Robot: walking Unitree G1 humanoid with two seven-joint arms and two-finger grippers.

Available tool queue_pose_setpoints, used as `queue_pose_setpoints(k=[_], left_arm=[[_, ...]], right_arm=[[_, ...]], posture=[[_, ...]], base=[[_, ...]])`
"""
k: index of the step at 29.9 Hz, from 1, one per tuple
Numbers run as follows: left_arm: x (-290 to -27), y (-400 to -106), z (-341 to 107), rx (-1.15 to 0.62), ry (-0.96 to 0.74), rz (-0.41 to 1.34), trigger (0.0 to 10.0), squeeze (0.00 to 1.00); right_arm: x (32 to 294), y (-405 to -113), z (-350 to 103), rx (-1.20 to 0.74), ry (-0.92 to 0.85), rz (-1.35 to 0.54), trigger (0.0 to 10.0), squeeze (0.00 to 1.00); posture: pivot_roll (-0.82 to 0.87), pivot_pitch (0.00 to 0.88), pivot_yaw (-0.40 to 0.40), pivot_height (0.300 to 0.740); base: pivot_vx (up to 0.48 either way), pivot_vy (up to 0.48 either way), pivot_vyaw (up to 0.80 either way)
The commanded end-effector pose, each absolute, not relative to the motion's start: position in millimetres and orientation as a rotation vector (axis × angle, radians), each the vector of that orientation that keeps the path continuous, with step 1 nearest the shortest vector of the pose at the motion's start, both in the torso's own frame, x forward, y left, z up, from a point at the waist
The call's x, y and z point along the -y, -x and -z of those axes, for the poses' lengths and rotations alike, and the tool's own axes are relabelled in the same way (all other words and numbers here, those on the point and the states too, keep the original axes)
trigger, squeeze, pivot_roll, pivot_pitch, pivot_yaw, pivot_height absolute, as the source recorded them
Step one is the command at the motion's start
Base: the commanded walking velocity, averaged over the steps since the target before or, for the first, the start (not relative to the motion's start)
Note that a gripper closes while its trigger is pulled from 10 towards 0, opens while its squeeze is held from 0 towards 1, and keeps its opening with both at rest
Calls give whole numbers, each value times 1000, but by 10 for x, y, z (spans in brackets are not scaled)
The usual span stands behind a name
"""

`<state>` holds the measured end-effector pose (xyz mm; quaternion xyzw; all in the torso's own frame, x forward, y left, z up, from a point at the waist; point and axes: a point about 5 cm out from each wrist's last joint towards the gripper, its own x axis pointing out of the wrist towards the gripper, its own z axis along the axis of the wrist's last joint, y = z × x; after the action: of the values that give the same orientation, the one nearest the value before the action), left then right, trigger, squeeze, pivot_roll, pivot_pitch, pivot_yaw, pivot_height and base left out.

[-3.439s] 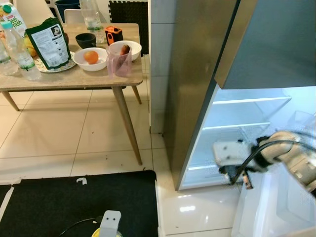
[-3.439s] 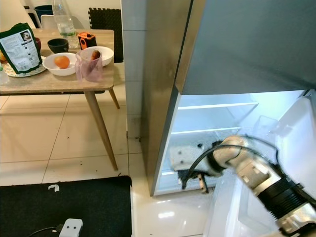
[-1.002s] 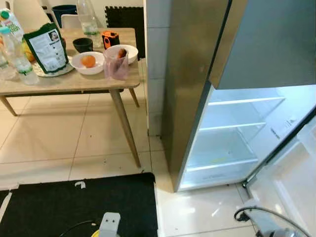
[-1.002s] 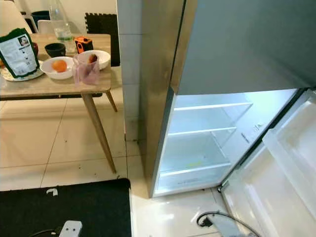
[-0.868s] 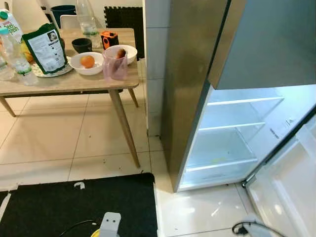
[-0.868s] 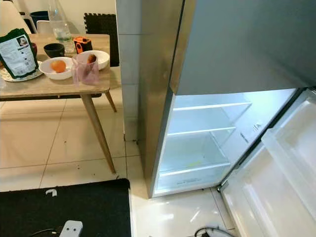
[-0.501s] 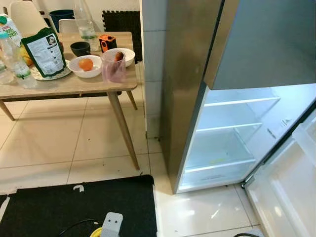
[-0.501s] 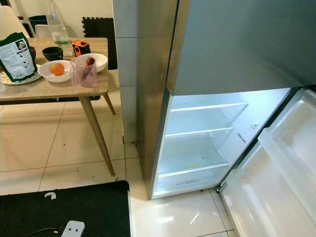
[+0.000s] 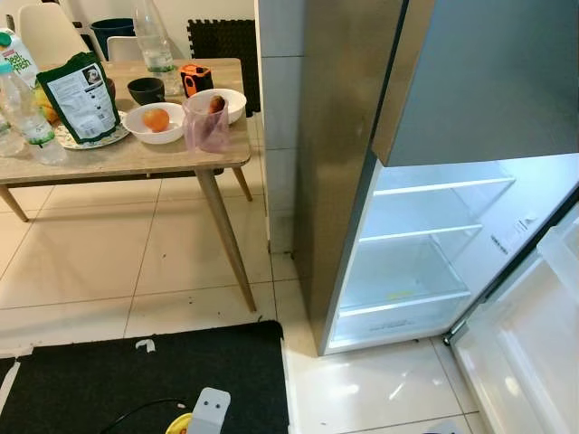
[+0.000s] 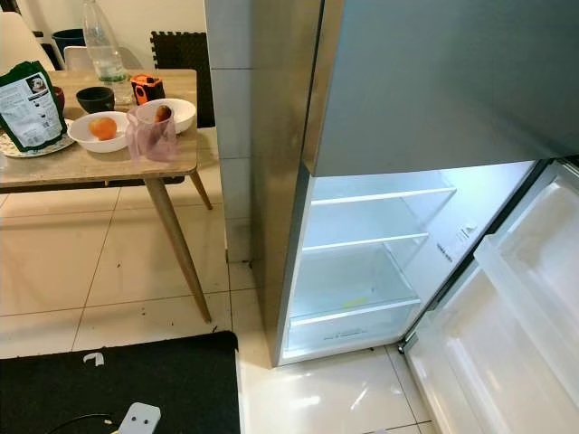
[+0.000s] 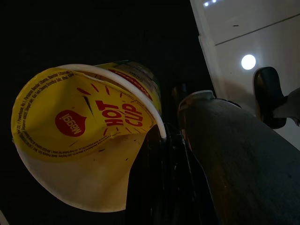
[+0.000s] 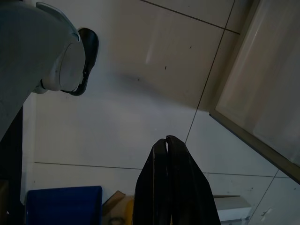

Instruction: Restocking fridge

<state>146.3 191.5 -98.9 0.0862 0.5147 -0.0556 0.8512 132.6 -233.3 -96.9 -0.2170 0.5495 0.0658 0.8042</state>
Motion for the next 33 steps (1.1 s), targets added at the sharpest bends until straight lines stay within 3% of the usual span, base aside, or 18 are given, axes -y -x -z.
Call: queue_pose_setpoints(k=[1, 33], left_arm=[[-1928, -1277, 1056, -1154, -202, 136, 10000, 0], [-1953, -1285, 1050, -1163, -166, 134, 10000, 0]], right_arm=[[2360, -1264, 983, -1190, 455, -124, 10000, 0], [2363, -1258, 984, -1192, 385, -95, 10000, 0]], posture=[[-38, 78, -45, 740], [-40, 87, -34, 740]], base=[[0, 0, 0], [0, 0, 0]])
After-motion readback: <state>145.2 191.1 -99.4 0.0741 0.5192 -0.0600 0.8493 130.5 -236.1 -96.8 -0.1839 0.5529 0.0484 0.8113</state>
